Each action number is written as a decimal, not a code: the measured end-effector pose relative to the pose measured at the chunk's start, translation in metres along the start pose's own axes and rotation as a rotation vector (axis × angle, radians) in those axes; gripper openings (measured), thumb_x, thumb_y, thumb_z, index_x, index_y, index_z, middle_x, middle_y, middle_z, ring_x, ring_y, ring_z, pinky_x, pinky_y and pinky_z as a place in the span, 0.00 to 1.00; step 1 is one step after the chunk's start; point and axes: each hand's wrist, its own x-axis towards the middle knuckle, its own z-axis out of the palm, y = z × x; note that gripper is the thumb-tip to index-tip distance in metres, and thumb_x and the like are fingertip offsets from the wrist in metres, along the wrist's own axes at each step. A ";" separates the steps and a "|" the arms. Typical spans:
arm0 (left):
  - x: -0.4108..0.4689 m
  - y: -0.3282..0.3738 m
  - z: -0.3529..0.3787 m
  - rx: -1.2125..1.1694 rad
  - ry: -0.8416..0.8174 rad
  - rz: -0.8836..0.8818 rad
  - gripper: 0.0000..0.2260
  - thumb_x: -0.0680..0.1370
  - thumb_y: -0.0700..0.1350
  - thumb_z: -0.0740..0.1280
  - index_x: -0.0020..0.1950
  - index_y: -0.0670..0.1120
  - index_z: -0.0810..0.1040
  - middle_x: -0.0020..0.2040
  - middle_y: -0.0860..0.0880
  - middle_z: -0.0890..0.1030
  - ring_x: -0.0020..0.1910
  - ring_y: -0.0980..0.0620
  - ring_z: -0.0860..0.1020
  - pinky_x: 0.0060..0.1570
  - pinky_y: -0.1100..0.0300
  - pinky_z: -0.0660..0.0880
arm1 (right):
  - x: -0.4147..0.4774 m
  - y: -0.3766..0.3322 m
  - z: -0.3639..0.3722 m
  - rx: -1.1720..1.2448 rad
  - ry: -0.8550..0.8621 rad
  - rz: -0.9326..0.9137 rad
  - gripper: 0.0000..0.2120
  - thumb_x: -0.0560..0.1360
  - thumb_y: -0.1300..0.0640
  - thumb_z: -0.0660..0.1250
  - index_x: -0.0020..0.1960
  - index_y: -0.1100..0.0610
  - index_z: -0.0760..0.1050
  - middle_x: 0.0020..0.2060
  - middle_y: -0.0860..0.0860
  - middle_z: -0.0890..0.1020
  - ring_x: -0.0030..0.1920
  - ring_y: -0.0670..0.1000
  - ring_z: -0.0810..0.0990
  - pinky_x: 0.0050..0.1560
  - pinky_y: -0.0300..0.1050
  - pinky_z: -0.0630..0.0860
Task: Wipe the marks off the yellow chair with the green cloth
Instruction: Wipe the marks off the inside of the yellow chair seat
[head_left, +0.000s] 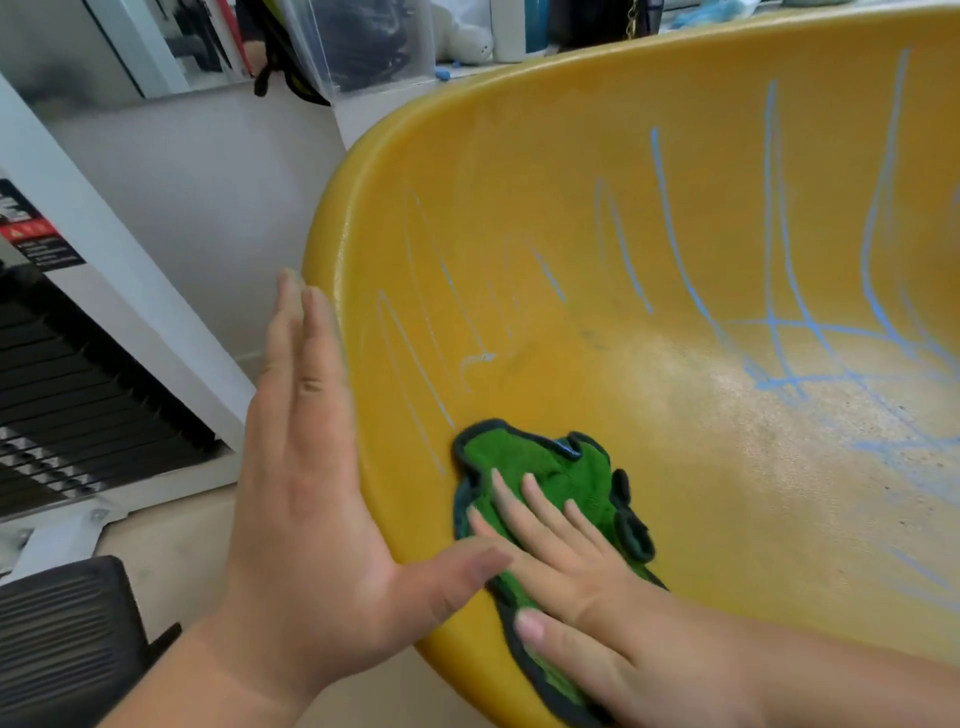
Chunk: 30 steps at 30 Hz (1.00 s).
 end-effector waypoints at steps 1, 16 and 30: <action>0.000 0.000 0.000 -0.003 -0.004 -0.004 0.57 0.68 0.78 0.55 0.78 0.34 0.47 0.80 0.38 0.48 0.80 0.46 0.47 0.77 0.57 0.47 | -0.001 0.010 -0.002 -0.064 0.001 0.052 0.30 0.76 0.27 0.37 0.71 0.27 0.25 0.73 0.32 0.23 0.74 0.42 0.21 0.75 0.51 0.26; -0.002 -0.004 -0.002 0.017 -0.012 0.007 0.59 0.66 0.79 0.56 0.78 0.34 0.49 0.80 0.37 0.49 0.80 0.48 0.47 0.77 0.58 0.48 | 0.081 0.033 -0.026 -0.043 0.344 0.167 0.26 0.81 0.34 0.40 0.73 0.29 0.28 0.77 0.39 0.27 0.77 0.49 0.25 0.79 0.59 0.32; -0.003 0.001 -0.005 0.044 -0.041 -0.046 0.61 0.62 0.79 0.61 0.80 0.40 0.48 0.81 0.42 0.47 0.80 0.53 0.45 0.74 0.67 0.43 | 0.102 0.140 -0.081 -0.130 0.514 0.803 0.36 0.77 0.26 0.44 0.79 0.35 0.34 0.80 0.48 0.32 0.81 0.59 0.35 0.76 0.71 0.39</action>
